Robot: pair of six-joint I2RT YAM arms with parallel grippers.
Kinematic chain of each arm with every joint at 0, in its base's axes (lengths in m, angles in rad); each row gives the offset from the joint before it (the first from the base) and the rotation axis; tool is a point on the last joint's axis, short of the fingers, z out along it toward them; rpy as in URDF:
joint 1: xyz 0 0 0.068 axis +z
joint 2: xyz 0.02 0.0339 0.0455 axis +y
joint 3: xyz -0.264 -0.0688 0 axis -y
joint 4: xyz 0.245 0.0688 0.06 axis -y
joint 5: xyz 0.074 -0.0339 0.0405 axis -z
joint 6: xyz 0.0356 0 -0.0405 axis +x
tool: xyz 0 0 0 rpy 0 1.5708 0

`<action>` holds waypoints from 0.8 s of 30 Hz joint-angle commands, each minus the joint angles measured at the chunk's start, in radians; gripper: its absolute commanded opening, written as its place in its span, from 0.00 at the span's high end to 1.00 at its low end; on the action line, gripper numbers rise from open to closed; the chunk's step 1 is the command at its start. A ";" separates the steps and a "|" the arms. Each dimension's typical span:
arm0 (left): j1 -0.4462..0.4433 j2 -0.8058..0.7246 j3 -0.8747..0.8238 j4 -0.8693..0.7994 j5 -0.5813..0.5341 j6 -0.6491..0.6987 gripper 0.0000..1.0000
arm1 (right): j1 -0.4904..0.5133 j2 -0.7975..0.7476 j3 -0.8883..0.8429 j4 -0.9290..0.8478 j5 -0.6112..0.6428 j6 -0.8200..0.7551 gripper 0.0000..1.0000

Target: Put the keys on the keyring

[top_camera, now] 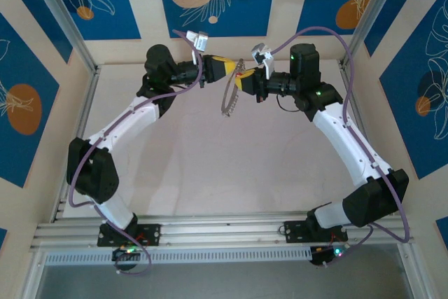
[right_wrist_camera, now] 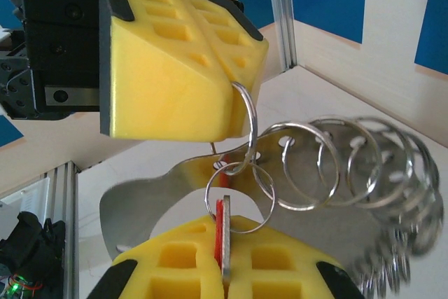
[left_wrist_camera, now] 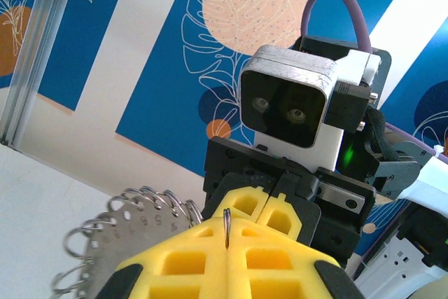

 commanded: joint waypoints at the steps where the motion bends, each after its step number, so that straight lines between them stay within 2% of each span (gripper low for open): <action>1: -0.013 -0.032 0.039 0.027 0.015 0.021 1.00 | 0.004 0.001 0.011 0.034 -0.014 0.014 1.00; 13: -0.025 -0.026 0.042 0.016 0.017 0.027 1.00 | 0.005 0.021 0.029 0.052 -0.012 0.024 1.00; 24: -0.027 -0.028 0.047 -0.027 0.012 0.065 1.00 | -0.036 -0.009 0.008 0.034 -0.022 0.017 1.00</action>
